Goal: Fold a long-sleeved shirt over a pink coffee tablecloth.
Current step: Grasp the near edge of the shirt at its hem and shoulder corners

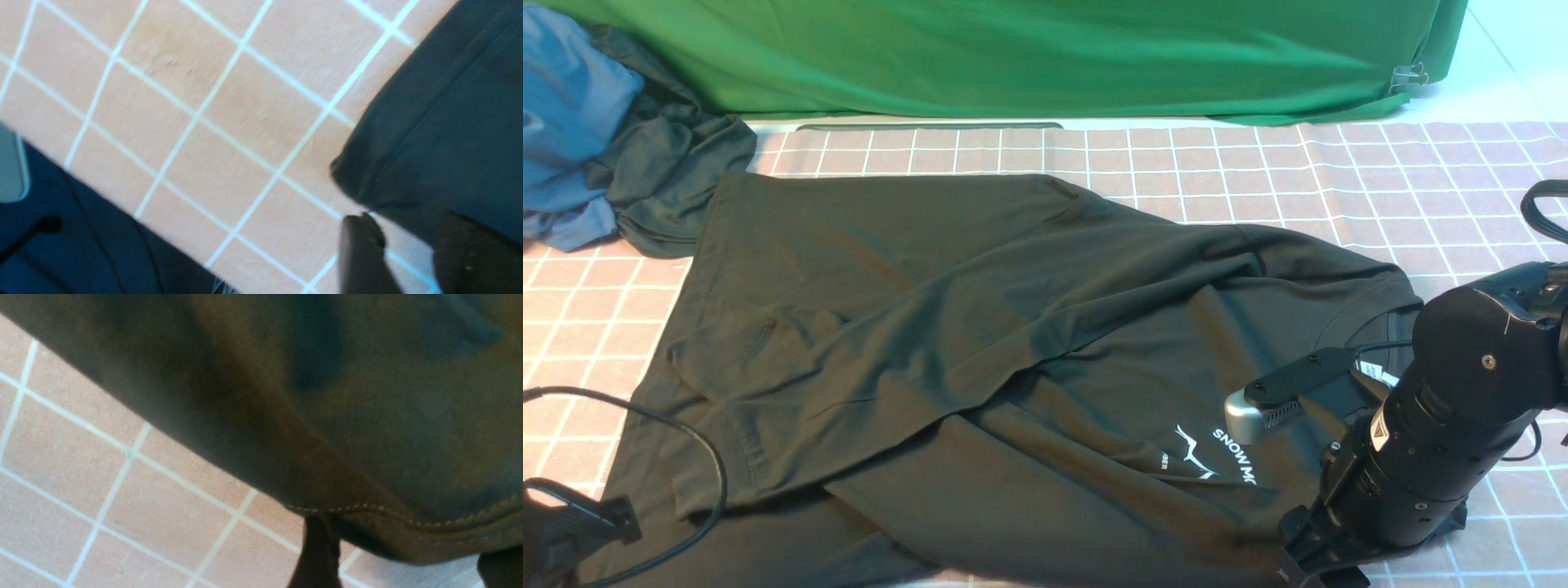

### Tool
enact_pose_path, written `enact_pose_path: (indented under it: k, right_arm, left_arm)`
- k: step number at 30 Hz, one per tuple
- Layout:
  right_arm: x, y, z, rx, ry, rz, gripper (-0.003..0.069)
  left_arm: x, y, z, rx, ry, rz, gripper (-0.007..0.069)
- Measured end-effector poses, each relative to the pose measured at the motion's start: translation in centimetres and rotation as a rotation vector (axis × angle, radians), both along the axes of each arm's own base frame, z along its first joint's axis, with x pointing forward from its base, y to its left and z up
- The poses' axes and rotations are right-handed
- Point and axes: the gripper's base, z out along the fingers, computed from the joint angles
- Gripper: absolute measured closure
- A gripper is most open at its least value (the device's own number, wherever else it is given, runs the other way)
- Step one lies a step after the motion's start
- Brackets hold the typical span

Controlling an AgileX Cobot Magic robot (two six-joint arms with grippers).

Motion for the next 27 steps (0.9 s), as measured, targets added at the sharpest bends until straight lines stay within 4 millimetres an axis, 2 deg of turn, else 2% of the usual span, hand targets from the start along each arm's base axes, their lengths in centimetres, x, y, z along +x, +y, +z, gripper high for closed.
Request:
enact_pose_path:
  k: [2,3,4,6,7,12,21,24,27]
  right_arm:
    - [0.1,0.0,0.0,0.002,-0.009,0.012,0.0127]
    - [0.1,0.0,0.0,0.002,-0.009,0.012,0.0127]
    - [0.1,0.0,0.0,0.003,-0.012,0.014,0.0127]
    - [0.1,0.0,0.0,0.004,-0.014,0.016,0.0127]
    - [0.1,0.0,0.0,0.004,-0.015,0.019,0.0127]
    - [0.1,0.0,0.0,0.005,-0.019,0.032,0.0127]
    - [0.1,0.1,0.0,0.005,-0.021,0.035,0.0127]
    - [0.2,0.1,0.0,0.006,-0.023,0.034,0.0127]
    - [0.2,0.1,0.0,0.006,-0.023,0.034,0.0127]
  left_arm:
    - [0.3,0.2,-0.5,-0.006,0.019,0.016,0.0251]
    - [0.3,0.3,-0.6,-0.007,0.023,0.021,0.0237]
    - [0.5,0.8,-1.1,-0.01,0.054,0.047,0.0184]
    - [0.7,1.2,-1.6,-0.015,0.074,0.066,0.015]
    - [1.0,1.6,-2.3,-0.024,0.089,0.083,0.0109]
    - [1.8,2.1,-3.8,-0.068,0.111,0.045,0.0068]
    - [2.2,1.8,-5.6,-0.112,0.098,-0.098,0.0078]
    - [2.2,1.7,-5.7,-0.125,0.092,-0.122,0.0145]
    - [2.3,1.5,-5.8,-0.144,0.089,-0.125,0.0316]
